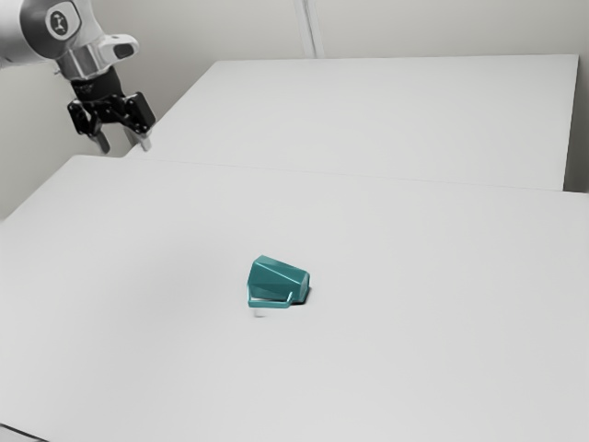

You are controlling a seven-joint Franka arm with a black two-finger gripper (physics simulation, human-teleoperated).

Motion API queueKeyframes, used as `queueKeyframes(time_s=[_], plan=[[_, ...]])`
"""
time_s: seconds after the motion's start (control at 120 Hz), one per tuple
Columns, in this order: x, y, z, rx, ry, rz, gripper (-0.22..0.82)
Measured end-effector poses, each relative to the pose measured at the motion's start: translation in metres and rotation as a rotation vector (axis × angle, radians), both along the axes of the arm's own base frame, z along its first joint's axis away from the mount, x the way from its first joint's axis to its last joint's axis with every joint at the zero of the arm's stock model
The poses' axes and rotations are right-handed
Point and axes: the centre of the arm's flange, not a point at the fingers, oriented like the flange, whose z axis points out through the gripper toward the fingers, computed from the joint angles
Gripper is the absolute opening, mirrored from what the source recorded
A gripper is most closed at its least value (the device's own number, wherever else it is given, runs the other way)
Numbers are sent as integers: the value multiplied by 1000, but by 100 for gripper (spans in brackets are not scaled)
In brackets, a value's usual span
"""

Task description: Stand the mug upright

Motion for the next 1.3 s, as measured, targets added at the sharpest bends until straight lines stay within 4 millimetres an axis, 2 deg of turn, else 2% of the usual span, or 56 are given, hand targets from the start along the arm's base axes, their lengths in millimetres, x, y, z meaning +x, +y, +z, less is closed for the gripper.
queueKeyframes(time_s=[0.142, 0.308, 0.392, 0.5, 0.683, 0.817, 0.983, 1.3], plan=[[4, -13, -18, -33, 22, -20, 60], [10, -15, -89, -218, 31, 26, 60], [8, -17, -139, -358, 35, 71, 60], [-10, -23, -203, -528, 40, 134, 60], [-33, -41, -255, -642, 16, 138, 60], [-34, -51, -268, -691, -31, 117, 60], [-30, -79, -279, -737, -67, 66, 60], [-25, -86, -310, -810, -103, 75, 60]])
